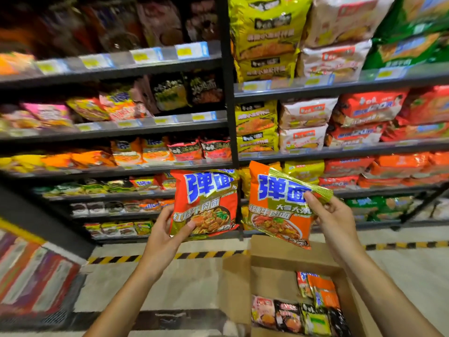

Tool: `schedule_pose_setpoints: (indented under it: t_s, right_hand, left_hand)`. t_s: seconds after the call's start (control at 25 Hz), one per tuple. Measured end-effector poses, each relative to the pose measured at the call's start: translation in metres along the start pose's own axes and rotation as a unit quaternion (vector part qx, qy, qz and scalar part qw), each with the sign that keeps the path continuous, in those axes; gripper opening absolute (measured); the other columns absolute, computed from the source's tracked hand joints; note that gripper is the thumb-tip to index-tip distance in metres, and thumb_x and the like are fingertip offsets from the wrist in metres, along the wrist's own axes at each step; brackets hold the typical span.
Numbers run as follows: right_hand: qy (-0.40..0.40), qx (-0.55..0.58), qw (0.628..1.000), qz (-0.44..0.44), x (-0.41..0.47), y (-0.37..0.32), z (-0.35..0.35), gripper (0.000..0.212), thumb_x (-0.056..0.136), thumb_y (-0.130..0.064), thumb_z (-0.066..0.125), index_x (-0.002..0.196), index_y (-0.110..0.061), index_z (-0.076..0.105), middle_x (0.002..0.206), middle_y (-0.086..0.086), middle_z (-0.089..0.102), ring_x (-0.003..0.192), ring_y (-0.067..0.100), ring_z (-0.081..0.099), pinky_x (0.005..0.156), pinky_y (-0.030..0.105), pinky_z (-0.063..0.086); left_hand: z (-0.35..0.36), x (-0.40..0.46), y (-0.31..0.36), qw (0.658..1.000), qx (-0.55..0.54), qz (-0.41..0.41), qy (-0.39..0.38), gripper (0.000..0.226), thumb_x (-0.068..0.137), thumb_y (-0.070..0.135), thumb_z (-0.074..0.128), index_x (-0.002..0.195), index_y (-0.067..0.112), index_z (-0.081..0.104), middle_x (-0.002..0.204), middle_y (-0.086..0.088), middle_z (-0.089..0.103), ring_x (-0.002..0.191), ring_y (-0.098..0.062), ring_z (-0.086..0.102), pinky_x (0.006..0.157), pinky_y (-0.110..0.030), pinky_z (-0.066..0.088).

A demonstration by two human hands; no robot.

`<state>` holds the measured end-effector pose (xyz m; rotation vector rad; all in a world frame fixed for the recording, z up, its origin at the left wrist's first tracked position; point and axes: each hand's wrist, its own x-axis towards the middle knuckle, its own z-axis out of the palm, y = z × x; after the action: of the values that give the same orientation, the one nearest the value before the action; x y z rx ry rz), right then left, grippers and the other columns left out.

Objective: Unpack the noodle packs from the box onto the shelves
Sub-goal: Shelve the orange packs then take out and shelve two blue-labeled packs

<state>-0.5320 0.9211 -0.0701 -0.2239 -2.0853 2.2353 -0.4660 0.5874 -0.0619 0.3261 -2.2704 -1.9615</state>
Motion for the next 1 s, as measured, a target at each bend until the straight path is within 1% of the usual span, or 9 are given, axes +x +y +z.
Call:
schedule_pose_setpoints:
  t_s: [0.12, 0.24, 0.32, 0.4, 0.52, 0.6, 0.72, 0.84, 1.0]
  right_hand:
    - [-0.033, 0.019, 0.999, -0.008, -0.002, -0.018, 0.032, 0.034, 0.083, -0.039, 0.069, 0.103, -0.011, 0.067, 0.085, 0.001, 0.079, 0.079, 0.020, 0.076, 0.070, 0.033, 0.057]
    - [-0.081, 0.031, 0.996, -0.018, -0.007, -0.037, 0.074, 0.018, 0.092, -0.028, 0.065, 0.091, -0.010, 0.061, 0.060, -0.010, 0.071, 0.055, 0.002, 0.068, 0.050, 0.017, 0.050]
    - [-0.104, 0.031, 0.994, -0.023, -0.014, -0.049, 0.105, 0.020, 0.093, -0.026, 0.064, 0.095, -0.007, 0.060, 0.055, -0.010, 0.068, 0.047, -0.001, 0.063, 0.043, 0.013, 0.045]
    - [-0.118, 0.028, 0.992, -0.026, -0.021, -0.058, 0.135, 0.025, 0.092, -0.028, 0.065, 0.101, -0.005, 0.062, 0.063, -0.007, 0.073, 0.054, 0.002, 0.068, 0.044, 0.014, 0.046]
    - [-0.128, 0.005, 0.991, -0.037, -0.035, -0.068, 0.193, 0.029, 0.089, -0.035, 0.066, 0.103, -0.009, 0.067, 0.082, 0.001, 0.079, 0.075, 0.016, 0.076, 0.054, 0.023, 0.053]
    - [-0.138, 0.002, 0.989, -0.044, -0.044, -0.076, 0.236, 0.028, 0.089, -0.037, 0.066, 0.102, -0.013, 0.066, 0.086, 0.003, 0.079, 0.077, 0.019, 0.077, 0.057, 0.027, 0.055]
    - [-0.141, 0.000, 0.988, -0.054, -0.052, -0.087, 0.295, 0.030, 0.088, -0.038, 0.066, 0.104, -0.013, 0.065, 0.088, 0.005, 0.079, 0.078, 0.020, 0.077, 0.058, 0.029, 0.057]
    - [-0.124, -0.003, 0.989, -0.081, -0.054, -0.097, 0.354, 0.035, 0.085, -0.042, 0.066, 0.107, -0.013, 0.069, 0.094, 0.006, 0.079, 0.089, 0.026, 0.076, 0.069, 0.034, 0.059]
    - [-0.101, 0.013, 0.990, -0.092, -0.049, -0.107, 0.401, 0.035, 0.088, -0.043, 0.066, 0.109, -0.015, 0.070, 0.099, 0.008, 0.078, 0.092, 0.028, 0.075, 0.082, 0.047, 0.058]
  left_hand:
    - [-0.036, -0.017, 0.011, 0.999, -0.009, 0.010, 0.049, 0.040, 0.083, 0.025, 0.073, 0.118, 0.035, 0.056, 0.114, 0.013, 0.070, 0.110, -0.004, 0.065, 0.080, -0.023, 0.058]
    - [-0.077, -0.028, 0.018, 0.996, -0.032, 0.025, 0.085, 0.039, 0.086, 0.023, 0.072, 0.120, 0.034, 0.057, 0.116, 0.009, 0.070, 0.111, -0.008, 0.066, 0.080, -0.025, 0.058]
    - [-0.105, -0.033, 0.018, 0.992, -0.055, 0.036, 0.109, 0.040, 0.086, 0.019, 0.072, 0.122, 0.030, 0.058, 0.117, 0.005, 0.070, 0.110, -0.008, 0.066, 0.078, -0.020, 0.057]
    - [-0.131, -0.033, 0.017, 0.988, -0.071, 0.041, 0.133, 0.041, 0.086, 0.018, 0.072, 0.123, 0.028, 0.058, 0.117, 0.003, 0.070, 0.110, -0.007, 0.065, 0.077, -0.019, 0.056]
    - [-0.182, -0.030, 0.013, 0.983, -0.101, 0.040, 0.151, 0.041, 0.084, 0.021, 0.073, 0.120, 0.031, 0.058, 0.117, 0.005, 0.069, 0.111, -0.008, 0.065, 0.086, -0.028, 0.054]
    - [-0.221, -0.022, 0.011, 0.981, -0.111, 0.043, 0.151, 0.043, 0.081, 0.026, 0.074, 0.120, 0.033, 0.058, 0.117, 0.007, 0.069, 0.110, -0.006, 0.065, 0.088, -0.031, 0.053]
    - [-0.275, -0.007, 0.013, 0.981, -0.120, 0.057, 0.145, 0.042, 0.082, 0.024, 0.074, 0.120, 0.031, 0.057, 0.115, 0.009, 0.071, 0.108, -0.005, 0.066, 0.081, -0.024, 0.055]
    - [-0.330, 0.017, 0.018, 0.980, -0.126, 0.076, 0.133, 0.042, 0.081, 0.024, 0.074, 0.120, 0.027, 0.058, 0.114, 0.006, 0.072, 0.108, -0.010, 0.067, 0.079, -0.022, 0.056]
    - [-0.379, 0.057, 0.028, 0.982, -0.139, 0.087, 0.096, 0.054, 0.075, 0.043, 0.081, 0.123, 0.031, 0.058, 0.120, 0.001, 0.071, 0.114, -0.016, 0.066, 0.095, -0.039, 0.050]
